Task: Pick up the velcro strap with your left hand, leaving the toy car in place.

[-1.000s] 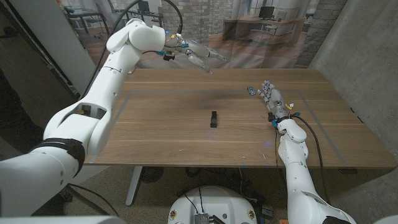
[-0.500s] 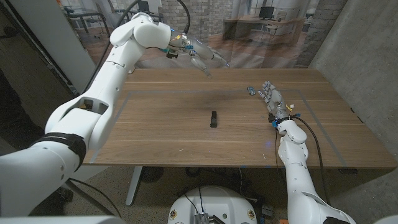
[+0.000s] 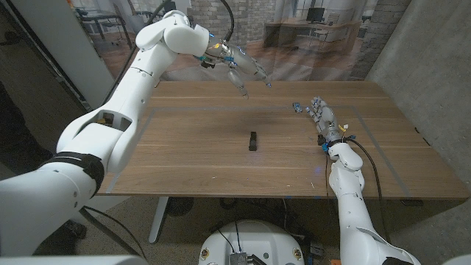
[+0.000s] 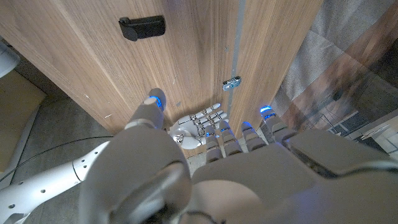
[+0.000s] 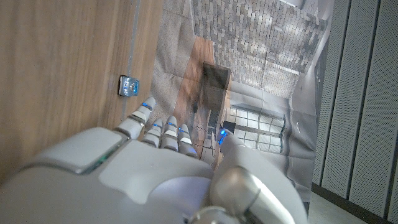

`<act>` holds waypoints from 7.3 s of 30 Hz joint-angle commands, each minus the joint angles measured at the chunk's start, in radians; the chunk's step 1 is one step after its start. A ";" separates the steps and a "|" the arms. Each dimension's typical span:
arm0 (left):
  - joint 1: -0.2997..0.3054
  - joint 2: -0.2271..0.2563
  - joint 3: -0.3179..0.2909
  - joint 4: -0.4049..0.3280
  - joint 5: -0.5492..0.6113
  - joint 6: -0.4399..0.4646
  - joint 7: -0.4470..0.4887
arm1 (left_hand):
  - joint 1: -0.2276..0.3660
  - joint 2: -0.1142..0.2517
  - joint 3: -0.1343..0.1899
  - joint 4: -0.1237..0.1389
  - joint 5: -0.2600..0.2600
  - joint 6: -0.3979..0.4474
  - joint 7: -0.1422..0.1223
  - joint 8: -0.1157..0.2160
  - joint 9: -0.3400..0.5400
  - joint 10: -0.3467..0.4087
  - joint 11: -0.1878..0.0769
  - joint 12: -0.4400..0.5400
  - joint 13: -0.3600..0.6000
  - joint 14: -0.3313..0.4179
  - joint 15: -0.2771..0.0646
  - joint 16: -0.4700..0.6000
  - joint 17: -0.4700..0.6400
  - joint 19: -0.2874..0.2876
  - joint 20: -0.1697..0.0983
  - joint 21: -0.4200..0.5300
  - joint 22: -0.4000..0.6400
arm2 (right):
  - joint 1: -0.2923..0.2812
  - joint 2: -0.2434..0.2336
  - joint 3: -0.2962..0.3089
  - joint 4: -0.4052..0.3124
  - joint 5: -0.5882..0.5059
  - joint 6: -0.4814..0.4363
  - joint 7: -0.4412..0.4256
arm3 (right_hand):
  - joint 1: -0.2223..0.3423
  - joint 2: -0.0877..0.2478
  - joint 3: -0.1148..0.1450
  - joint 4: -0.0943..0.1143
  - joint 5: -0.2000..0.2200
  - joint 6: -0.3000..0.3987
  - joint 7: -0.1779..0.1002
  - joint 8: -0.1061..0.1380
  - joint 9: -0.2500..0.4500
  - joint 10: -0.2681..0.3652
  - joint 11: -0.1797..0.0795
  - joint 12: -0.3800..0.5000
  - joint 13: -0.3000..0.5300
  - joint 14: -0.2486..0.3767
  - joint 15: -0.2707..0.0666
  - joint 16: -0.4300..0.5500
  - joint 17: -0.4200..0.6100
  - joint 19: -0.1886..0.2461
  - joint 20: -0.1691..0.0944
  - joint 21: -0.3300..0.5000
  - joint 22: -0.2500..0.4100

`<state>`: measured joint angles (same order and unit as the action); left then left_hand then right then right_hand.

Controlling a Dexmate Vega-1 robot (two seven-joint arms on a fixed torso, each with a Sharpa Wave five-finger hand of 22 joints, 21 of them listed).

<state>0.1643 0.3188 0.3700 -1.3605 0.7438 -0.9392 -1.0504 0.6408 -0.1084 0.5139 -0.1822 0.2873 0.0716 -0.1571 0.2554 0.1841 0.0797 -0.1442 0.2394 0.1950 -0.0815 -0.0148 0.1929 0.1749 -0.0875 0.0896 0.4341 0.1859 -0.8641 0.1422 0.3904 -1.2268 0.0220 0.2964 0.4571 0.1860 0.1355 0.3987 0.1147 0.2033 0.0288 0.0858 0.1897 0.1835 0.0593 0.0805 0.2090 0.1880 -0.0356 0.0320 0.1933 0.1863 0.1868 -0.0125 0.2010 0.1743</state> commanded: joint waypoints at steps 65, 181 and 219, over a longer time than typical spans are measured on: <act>-0.099 -0.074 0.129 0.270 0.212 -0.168 0.162 | 0.292 -0.021 -0.090 0.026 0.001 0.119 -0.046 0.061 0.012 0.131 -0.045 -0.003 0.023 0.031 -0.017 0.002 0.003 0.070 0.000 -0.033 0.004 | 0.070 -0.027 -0.001 0.126 -0.022 0.068 -0.020 | -0.015 -0.016 -0.008 -0.003 0.006 0.017 0.005 0.006 0.002 0.015 0.001 -0.005 0.006 0.012 0.008 0.001 0.000 0.011 -0.001 0.004 0.003; -0.115 -0.052 0.336 0.407 0.510 -0.206 0.579 | 0.334 0.036 -0.206 0.048 0.001 0.166 -0.033 0.074 0.014 0.168 -0.028 -0.006 0.042 0.043 -0.036 -0.004 0.003 0.070 0.009 -0.077 0.009 | 0.066 -0.039 -0.036 0.102 -0.048 0.085 -0.071 | -0.026 -0.021 -0.006 -0.014 0.014 0.026 0.005 0.004 0.002 0.024 0.004 -0.009 0.006 0.020 0.008 -0.002 -0.001 0.016 -0.002 0.002 0.002; -0.159 -0.071 0.410 0.495 0.560 -0.225 0.632 | 0.352 0.051 -0.224 0.045 0.001 0.205 -0.027 0.091 0.016 0.194 -0.025 0.004 0.048 0.052 -0.040 -0.004 0.003 0.076 0.008 -0.083 0.011 | 0.089 -0.041 -0.029 0.148 -0.051 0.113 -0.083 | -0.028 -0.021 -0.005 -0.017 0.016 0.025 0.005 0.003 0.002 0.024 0.003 -0.010 0.006 0.020 0.008 -0.003 -0.001 0.016 -0.002 0.001 0.002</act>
<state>0.0185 0.2544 0.7517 -0.8973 1.2904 -1.1621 -0.4358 0.9902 -0.0655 0.2939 -0.1401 0.2875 0.2630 -0.1840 0.3405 0.1978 0.2657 -0.1661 0.2352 0.2396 -0.0349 -0.0358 0.1872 0.1743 -0.0168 0.1001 0.3580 0.1931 -0.7785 0.1021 0.3593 -1.0881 -0.0280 0.4001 0.3785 0.1677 0.1173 0.3908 0.1062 0.2113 0.0500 0.0894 0.1897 0.1836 0.0785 0.0820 0.1973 0.1880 -0.0231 0.0372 0.1932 0.1812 0.1902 -0.0160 0.2010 0.1743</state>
